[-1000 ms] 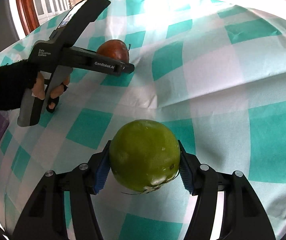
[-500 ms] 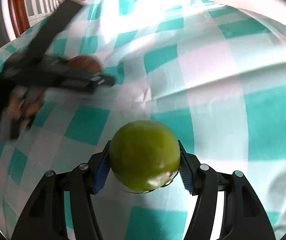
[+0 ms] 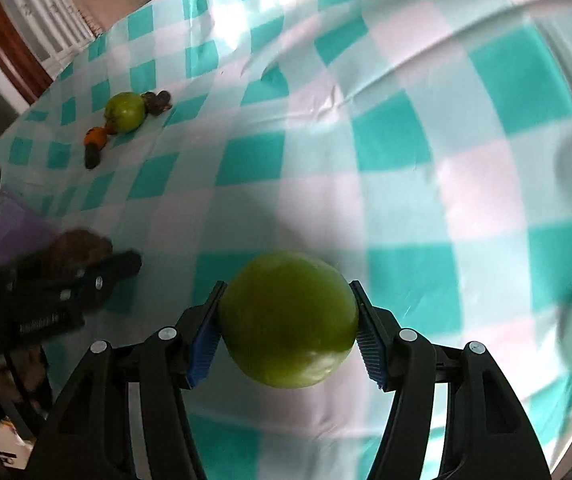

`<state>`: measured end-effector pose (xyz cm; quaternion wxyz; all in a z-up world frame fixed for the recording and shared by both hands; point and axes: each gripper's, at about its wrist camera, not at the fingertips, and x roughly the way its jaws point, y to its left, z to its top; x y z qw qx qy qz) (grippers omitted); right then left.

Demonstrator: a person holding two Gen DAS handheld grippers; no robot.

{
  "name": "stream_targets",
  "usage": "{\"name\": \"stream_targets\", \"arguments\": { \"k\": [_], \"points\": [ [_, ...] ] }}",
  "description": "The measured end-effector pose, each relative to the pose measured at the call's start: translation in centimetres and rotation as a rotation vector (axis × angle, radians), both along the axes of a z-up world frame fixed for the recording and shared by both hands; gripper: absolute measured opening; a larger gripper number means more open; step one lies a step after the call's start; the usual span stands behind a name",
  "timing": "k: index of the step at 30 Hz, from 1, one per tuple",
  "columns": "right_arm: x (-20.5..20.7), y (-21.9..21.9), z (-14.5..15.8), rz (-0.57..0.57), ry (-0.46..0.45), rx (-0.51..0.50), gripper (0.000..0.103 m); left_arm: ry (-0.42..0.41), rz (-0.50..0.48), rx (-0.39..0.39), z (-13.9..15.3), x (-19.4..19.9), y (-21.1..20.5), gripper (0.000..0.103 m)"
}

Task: Organize fruits
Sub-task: 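Carry both apples over the white box and lower them inside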

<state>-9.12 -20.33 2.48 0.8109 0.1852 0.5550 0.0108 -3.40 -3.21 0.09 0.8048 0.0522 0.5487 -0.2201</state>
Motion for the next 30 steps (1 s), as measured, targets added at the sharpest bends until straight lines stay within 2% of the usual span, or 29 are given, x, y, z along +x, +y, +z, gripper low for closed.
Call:
{"name": "stream_targets", "arguments": {
  "k": [3,7,17,22,30],
  "points": [
    [-0.5,1.3,1.2,0.003,-0.002,0.041,0.059,0.015,0.005,0.003,1.4,-3.2,2.3,0.065],
    [-0.6,2.9,3.7,0.015,-0.042,0.037,0.059,-0.01,-0.016,-0.005,4.0,-5.9,3.5,0.065],
    [-0.3,6.9,11.0,0.061,-0.183,0.014,0.059,-0.176,-0.018,-0.061,12.9,-7.9,6.6,0.065],
    [0.4,9.9,13.5,0.105,-0.229,0.039,0.059,-0.23,0.049,-0.064,15.5,-8.5,10.3,0.065],
    [2.3,17.3,16.1,0.26,-0.279,0.078,0.059,-0.259,0.21,-0.072,16.9,-9.3,18.4,0.065]
  ]
}}
